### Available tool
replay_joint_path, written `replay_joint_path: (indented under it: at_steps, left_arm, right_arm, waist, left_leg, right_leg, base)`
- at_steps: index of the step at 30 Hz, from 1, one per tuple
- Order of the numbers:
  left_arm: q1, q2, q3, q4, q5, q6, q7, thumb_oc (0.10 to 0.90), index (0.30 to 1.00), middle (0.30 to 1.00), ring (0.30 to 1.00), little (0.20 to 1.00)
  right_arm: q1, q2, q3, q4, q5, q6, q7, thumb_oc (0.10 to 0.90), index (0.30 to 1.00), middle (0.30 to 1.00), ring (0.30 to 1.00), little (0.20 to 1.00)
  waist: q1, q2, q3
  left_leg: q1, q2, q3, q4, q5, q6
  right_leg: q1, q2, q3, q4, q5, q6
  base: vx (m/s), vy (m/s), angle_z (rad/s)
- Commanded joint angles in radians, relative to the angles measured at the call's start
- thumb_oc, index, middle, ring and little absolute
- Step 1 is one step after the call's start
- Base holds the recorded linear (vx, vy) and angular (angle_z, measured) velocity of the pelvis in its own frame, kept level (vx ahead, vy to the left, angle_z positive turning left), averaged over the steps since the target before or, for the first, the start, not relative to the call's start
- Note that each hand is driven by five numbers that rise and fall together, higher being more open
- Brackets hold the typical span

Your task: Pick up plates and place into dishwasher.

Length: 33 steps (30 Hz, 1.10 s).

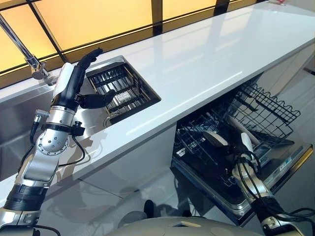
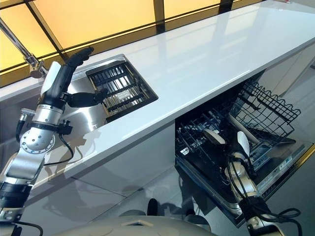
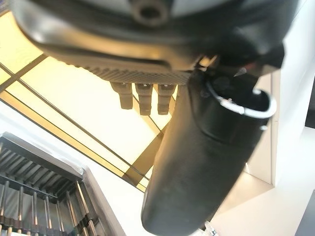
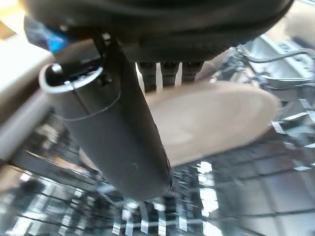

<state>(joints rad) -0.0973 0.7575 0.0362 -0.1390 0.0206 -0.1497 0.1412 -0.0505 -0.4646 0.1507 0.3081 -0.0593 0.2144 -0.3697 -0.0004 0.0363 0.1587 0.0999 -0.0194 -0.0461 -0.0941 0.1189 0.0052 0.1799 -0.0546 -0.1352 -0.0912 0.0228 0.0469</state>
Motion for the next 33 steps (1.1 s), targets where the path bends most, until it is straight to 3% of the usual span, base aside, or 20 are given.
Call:
replay_joint_path:
  at_steps: [1, 12, 18, 19, 23, 27, 33]
  left_arm:
    - [-0.091, 0.017, 0.064, 0.012, -0.024, -0.069, 0.061, 0.8, 0.9, 0.9, 0.9, 0.9]
    - [-0.033, 0.01, 0.117, -0.007, -0.009, -0.082, 0.078, 0.8, 0.9, 0.9, 0.9, 0.9]
    - [0.01, 0.004, 0.152, -0.018, -0.002, -0.092, 0.092, 0.8, 0.9, 0.9, 0.9, 0.9]
    - [0.022, -0.002, 0.154, -0.015, 0.003, -0.1, 0.102, 0.8, 0.9, 0.9, 0.9, 0.9]
    - [0.036, -0.013, 0.147, -0.008, 0.014, -0.112, 0.124, 0.8, 0.9, 0.9, 0.9, 0.9]
    - [0.035, -0.011, 0.145, -0.009, 0.011, -0.107, 0.126, 0.8, 0.9, 0.9, 0.9, 0.9]
    - [-0.021, 0.013, 0.105, 0.006, -0.008, -0.072, 0.122, 0.8, 0.9, 0.9, 0.9, 0.9]
  right_arm:
    - [-0.063, -0.053, -0.069, -0.159, -0.054, -0.125, -0.07, 0.8, 0.9, 0.9, 0.9, 0.9]
    - [0.013, -0.084, -0.185, -0.403, -0.002, -0.191, 0.039, 0.8, 0.9, 0.9, 0.9, 0.9]
    - [0.075, -0.054, -0.259, -0.475, 0.216, -0.231, 0.058, 0.8, 0.9, 0.9, 0.9, 0.9]
    - [0.088, -0.019, -0.274, -0.468, 0.291, -0.283, 0.023, 0.8, 0.9, 0.9, 0.9, 0.9]
    - [0.105, 0.054, -0.285, -0.419, 0.445, -0.354, -0.022, 0.8, 0.9, 0.9, 0.9, 0.9]
    - [0.109, 0.136, -0.292, -0.295, 0.521, -0.426, -0.092, 0.8, 0.9, 0.9, 0.9, 0.9]
    - [0.071, 0.125, -0.262, -0.121, 0.439, -0.399, -0.184, 0.8, 0.9, 0.9, 0.9, 0.9]
  waist:
    - [-0.023, -0.009, -0.025]
    - [-0.063, -0.008, -0.02]
    - [-0.086, -0.009, -0.019]
    - [-0.091, -0.007, -0.018]
    - [-0.097, -0.001, -0.017]
    - [-0.096, 0.004, -0.018]
    - [-0.082, 0.008, -0.012]
  left_leg:
    - [0.085, -0.056, 0.048, 0.007, -0.165, 0.039]
    - [0.081, -0.051, 0.084, 0.007, -0.156, 0.037]
    - [0.086, -0.049, 0.099, 0.007, -0.166, 0.037]
    - [0.085, -0.048, 0.105, 0.007, -0.166, 0.036]
    - [0.085, -0.048, 0.112, 0.007, -0.167, 0.039]
    - [0.084, -0.048, 0.119, 0.007, -0.168, 0.042]
    - [0.085, -0.049, 0.111, 0.007, -0.168, 0.041]
  right_leg:
    - [-0.017, 0.063, 0.026, 0.053, -0.044, 0.014]
    - [-0.035, 0.067, 0.054, 0.06, -0.035, 0.02]
    - [-0.038, 0.071, 0.067, 0.066, -0.044, 0.022]
    - [-0.043, 0.072, 0.07, 0.069, -0.045, 0.024]
    - [-0.048, 0.071, 0.07, 0.073, -0.046, 0.026]
    - [-0.052, 0.069, 0.061, 0.073, -0.048, 0.027]
    - [-0.048, 0.067, 0.051, 0.076, -0.05, 0.023]
  base:
    - [-0.02, -0.004, -0.14]
    - [-0.03, -0.002, -0.12]
    - [-0.01, -0.002, -0.11]
    - [-0.02, 0.0, -0.08]
    - [-0.02, 0.005, -0.04]
    - [-0.01, 0.001, -0.1]
    - [0.0, -0.009, -0.02]
